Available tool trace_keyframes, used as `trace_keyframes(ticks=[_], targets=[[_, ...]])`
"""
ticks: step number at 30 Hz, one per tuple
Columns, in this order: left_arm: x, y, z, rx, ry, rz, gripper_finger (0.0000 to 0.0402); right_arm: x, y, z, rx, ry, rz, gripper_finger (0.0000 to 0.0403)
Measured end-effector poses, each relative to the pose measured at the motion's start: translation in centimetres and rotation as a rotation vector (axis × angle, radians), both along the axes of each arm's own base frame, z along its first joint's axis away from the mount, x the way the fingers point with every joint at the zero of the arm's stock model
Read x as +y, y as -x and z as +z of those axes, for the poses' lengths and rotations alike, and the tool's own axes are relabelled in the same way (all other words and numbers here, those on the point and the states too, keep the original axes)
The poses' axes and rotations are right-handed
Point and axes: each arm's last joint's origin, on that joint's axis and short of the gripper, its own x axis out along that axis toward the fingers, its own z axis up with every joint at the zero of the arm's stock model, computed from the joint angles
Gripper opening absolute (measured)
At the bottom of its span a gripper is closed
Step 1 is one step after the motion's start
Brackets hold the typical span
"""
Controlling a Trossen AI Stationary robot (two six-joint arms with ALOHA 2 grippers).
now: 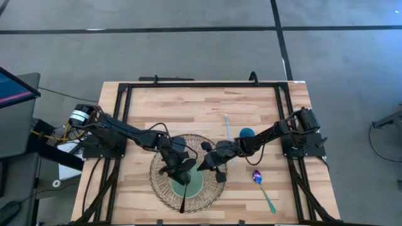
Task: Pick & Place Utensil
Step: Put the blue spoon into the green bowl to the left of the black fork
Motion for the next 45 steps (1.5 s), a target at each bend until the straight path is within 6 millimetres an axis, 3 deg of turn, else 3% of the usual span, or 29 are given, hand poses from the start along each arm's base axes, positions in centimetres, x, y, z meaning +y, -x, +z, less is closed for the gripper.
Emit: trace_keyframes(ticks=[5,13,20,25,33,40,45], targets=[[0.7,1.0,2.4,-0.353,-0.250,0.035,0.0099,-0.6,0.7,2.2,0.002,0.001,-0.014,0.0000],[1.2,2.8,5.3,-0.945,-0.876,-0.031,0.0099,-1.1,4.0,7.2,0.041,0.052,-0.084,0.0000],[1.7,3.5,5.8,-1.090,-1.257,-0.093,0.0099,-0.1,7.9,10.7,0.058,0.112,-0.307,0.0000],[1.9,3.6,5.3,-1.087,-1.393,-0.177,0.0099,0.8,10.5,12.1,0.119,0.015,-0.355,0.0001],[1.9,4.0,4.8,-1.052,-1.374,-0.254,0.0099,2.5,13.1,10.4,0.400,-0.103,-0.431,0.0049],[2.0,4.5,3.3,-1.007,-1.413,-0.370,0.0099,3.5,13.9,6.2,0.883,-0.245,-0.574,0.0108],[2.1,4.7,2.2,-1.036,-1.482,-0.447,0.0099,5.4,14.9,4.1,1.177,-0.327,-0.656,0.0130]])
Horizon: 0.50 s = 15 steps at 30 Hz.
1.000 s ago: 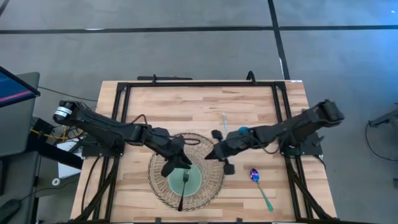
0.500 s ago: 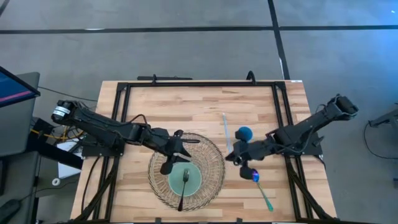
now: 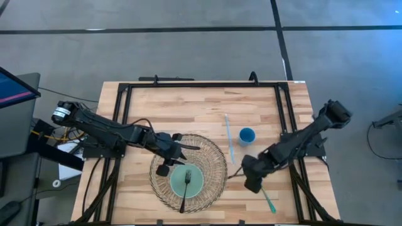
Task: Pick & Place Utensil
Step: Put the blue spoon into the green bowl to the left of the black fork
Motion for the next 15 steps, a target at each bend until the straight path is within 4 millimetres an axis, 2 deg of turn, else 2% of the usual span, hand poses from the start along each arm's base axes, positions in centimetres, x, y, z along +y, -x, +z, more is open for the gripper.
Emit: trace_keyframes(ticks=[3,9,15], targets=[[0.1,0.0,-0.3,-0.001,-0.031,0.003,0.0099,1.2,0.8,-0.9,0.123,-0.035,-0.074,0.0137],[0.1,0.1,-0.1,-0.046,-0.116,-0.050,0.0099,3.3,2.3,-1.9,0.251,-0.023,-0.199,0.0141],[0.4,0.0,0.1,-0.062,-0.128,-0.046,0.0099,4.7,3.3,-2.6,0.308,-0.016,-0.279,0.0133]])
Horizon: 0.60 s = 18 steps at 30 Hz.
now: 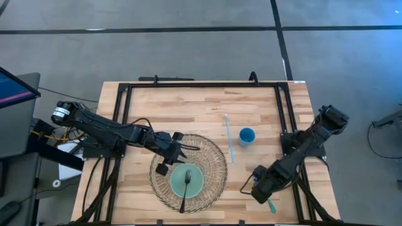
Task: Pick & Place Utensil
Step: Put the blue spoon into the green bowl to the left of the black fork
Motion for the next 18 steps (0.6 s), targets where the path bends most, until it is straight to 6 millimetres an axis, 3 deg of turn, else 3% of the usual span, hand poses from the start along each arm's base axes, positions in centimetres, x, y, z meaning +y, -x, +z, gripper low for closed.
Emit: trace_keyframes(ticks=[9,18], targets=[[1.2,-0.3,0.1,-0.008,0.005,0.053,0.0099,1.2,-0.2,-2.1,0.000,0.031,0.021,0.0123],[1.2,-0.4,0.1,0.005,0.054,0.081,0.0099,1.0,-0.4,-2.2,-0.059,0.100,-0.004,0.0111]])
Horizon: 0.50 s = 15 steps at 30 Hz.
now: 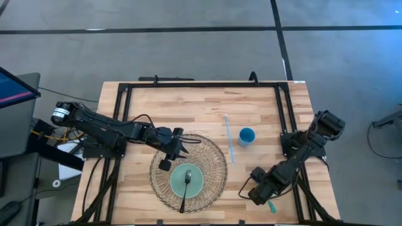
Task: Pick & Place Utensil
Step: Put the blue spoon into the green bowl to the left of the black fork
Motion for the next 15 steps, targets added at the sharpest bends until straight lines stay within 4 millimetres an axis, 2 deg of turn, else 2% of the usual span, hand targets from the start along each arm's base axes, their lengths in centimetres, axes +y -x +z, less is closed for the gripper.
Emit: trace_keyframes(ticks=[7,15], targets=[[-0.11,0.02,0.00,0.018,0.064,0.031,0.0099,-0.04,0.39,-0.45,0.063,-0.040,-0.027,0.0102],[-0.13,0.03,0.00,0.018,0.064,0.030,0.0099,0.00,0.41,-0.47,0.060,-0.045,-0.012,0.0047]])
